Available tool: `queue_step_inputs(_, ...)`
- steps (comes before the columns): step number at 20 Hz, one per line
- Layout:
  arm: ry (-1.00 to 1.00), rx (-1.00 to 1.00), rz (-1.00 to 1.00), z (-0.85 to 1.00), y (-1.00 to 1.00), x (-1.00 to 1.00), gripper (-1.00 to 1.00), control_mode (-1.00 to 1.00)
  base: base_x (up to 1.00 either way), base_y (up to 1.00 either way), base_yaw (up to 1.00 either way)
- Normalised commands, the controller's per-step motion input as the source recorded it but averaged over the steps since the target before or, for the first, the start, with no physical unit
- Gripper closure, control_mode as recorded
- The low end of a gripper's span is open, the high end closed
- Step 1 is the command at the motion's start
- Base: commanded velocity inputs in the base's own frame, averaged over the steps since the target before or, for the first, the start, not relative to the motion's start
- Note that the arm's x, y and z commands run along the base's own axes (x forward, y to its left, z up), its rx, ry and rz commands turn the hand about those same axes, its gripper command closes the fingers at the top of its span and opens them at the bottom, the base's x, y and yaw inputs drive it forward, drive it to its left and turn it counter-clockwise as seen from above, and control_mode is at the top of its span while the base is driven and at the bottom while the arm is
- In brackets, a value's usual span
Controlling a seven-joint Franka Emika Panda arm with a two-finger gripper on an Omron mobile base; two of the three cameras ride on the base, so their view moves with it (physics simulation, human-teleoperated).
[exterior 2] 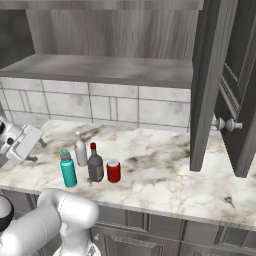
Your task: Sort all alcoholic drinks to one cabinet, and non-alcoholic drinks to the other.
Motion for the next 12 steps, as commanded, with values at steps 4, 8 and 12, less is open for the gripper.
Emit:
queue_step_inputs(4,0.01,0.0,0.0,-0.24,-0.01,0.11,-1.0,-1.0,0.0,0.0,0.0)
queue_step_inputs(8,0.0,0.0,0.0,-0.16,-0.07,0.07,-1.0,-1.0,0.0,0.0,0.0)
queue_step_inputs(12,0.03,0.0,0.0,-0.11,-0.1,0.07,-1.0,-1.0,0.0,0.0,0.0)
